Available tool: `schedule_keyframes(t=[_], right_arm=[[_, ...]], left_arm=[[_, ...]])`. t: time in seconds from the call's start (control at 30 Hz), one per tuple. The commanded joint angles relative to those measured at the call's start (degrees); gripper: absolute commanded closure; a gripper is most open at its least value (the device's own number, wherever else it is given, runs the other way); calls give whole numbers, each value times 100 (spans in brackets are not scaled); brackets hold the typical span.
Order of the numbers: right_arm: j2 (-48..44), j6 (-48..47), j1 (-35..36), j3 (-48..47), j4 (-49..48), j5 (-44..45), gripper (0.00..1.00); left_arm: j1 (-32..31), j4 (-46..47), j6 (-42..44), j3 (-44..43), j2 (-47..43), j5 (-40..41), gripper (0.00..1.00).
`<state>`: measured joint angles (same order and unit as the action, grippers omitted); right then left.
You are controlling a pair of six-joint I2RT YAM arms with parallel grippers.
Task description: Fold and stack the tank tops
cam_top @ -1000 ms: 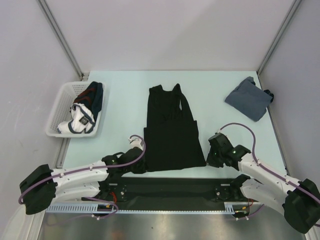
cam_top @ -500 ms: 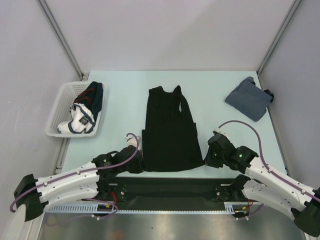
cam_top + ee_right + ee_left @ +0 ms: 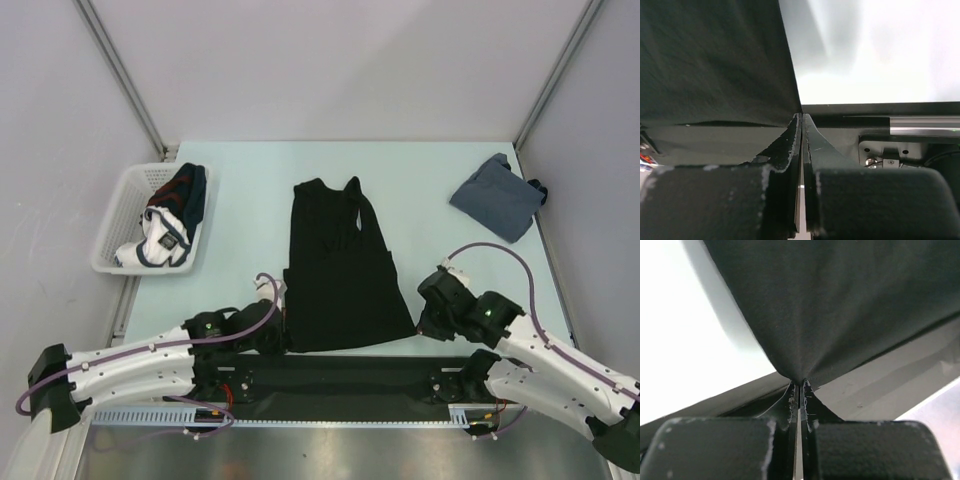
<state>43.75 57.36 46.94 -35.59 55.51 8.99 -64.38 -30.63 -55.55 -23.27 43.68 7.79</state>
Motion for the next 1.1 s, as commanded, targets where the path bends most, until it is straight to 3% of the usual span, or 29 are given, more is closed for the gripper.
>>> schedule_keyframes(t=[0.0, 0.1, 0.2, 0.27, 0.5, 0.6, 0.77, 1.07], right_arm=[[-51, 135, 43, -578, 285, 567, 100], [195, -110, 0, -1122, 233, 910, 100], [686, -584, -202, -1711, 14, 955, 100], [1116, -848, -473, -2012, -267, 833, 100], [2680, -1807, -1633, -3382, -1050, 61, 100], [3365, -2036, -1942, -4068, -1235, -239, 100], [4351, -2273, -2232, -5149, -1244, -556, 100], [5846, -2432, -2865, -6670, -1332, -1399, 100]], left_arm=[[117, -564, 17, -624, -71, 406, 100], [513, -786, 421, -1064, 44, 495, 100], [1205, -533, 931, -1311, 79, 57, 100], [1724, -391, 1264, -1487, 254, -329, 100], [2587, -137, 1951, -2795, 1449, -735, 100], [3158, 135, 2144, -3051, 1898, -1461, 100], [4001, 303, 2417, -3500, 2609, -1903, 100], [4724, 383, 2593, -4913, 4182, -2335, 99]])
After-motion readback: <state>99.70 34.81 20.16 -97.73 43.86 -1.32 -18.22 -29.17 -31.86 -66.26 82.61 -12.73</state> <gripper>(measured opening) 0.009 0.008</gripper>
